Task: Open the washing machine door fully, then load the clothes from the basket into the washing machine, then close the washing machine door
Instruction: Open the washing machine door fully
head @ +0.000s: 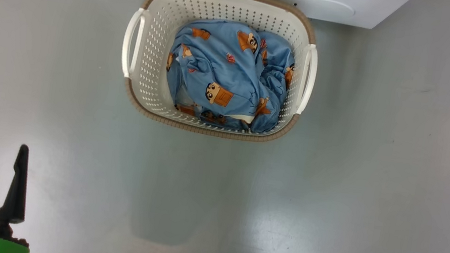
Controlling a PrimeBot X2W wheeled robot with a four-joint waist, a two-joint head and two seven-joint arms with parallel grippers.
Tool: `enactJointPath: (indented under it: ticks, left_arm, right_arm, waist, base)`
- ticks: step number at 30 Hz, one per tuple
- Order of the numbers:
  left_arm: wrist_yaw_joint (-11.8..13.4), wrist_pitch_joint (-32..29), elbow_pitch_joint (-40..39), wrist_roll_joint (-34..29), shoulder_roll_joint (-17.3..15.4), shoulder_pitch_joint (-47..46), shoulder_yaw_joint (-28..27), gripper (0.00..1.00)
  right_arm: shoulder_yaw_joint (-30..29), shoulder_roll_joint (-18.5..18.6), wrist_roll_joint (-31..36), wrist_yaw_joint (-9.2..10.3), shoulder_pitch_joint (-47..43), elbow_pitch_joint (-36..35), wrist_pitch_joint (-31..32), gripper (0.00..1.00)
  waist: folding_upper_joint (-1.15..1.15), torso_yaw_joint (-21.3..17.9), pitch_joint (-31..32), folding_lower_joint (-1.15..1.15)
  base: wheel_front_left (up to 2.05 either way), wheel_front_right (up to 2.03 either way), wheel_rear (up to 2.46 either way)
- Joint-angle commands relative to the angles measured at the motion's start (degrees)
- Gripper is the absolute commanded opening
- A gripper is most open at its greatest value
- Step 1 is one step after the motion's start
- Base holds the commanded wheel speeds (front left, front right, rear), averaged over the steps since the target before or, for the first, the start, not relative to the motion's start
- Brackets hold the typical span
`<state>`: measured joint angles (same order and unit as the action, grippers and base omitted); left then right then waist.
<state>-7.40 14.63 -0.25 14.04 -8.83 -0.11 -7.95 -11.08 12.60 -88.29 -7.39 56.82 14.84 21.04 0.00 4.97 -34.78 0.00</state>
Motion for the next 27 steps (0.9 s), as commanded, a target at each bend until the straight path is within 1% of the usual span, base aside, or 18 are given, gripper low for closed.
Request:
enactJointPath:
  ticks: [1, 9, 14, 18, 27]
  left_arm:
    - [-0.1, 0.4, -1.4, 0.1, -1.6, -0.8, -2.7, 1.0]
    - [-0.1, 0.4, -0.3, -1.4, -1.7, -0.1, -3.2, 1.0]
    - [-0.1, 0.4, 0.0, -2.0, -1.5, 0.7, -4.0, 1.0]
    - [-0.1, 0.4, 1.3, -2.9, -2.1, 1.4, -3.6, 1.0]
    - [-0.1, 0.4, 0.8, -2.4, -2.2, 0.6, -3.7, 1.0]
  right_arm:
    - [1.9, 0.3, 0.6, -0.1, 1.9, -1.4, 1.3, 0.0]
    - [5.7, 2.4, 1.2, -0.1, 5.2, 0.0, 4.7, 0.0]
    - [6.6, 3.3, 1.5, -0.1, 6.4, 0.6, 5.3, 0.0]
    - [7.6, 4.2, 1.9, -0.1, 7.2, 1.4, 5.9, 0.0]
    - [10.1, 5.2, 2.7, -0.1, 10.4, 3.4, 7.0, 0.0]
  waist:
    - [0.0, 0.6, -0.9, 0.0]
    - [0.0, 1.5, -1.9, 0.0]
    - [0.0, 1.6, -2.1, 0.0]
    - [0.0, 1.8, -2.0, 0.0]
    - [0.0, 2.1, -3.2, 0.0]
  base:
    - [0.0, 0.0, 0.0]
    - [0.0, 0.0, 0.0]
    - [0.0, 0.0, 0.0]
    - [0.0, 0.0, 0.0]
    - [0.0, 0.0, 0.0]
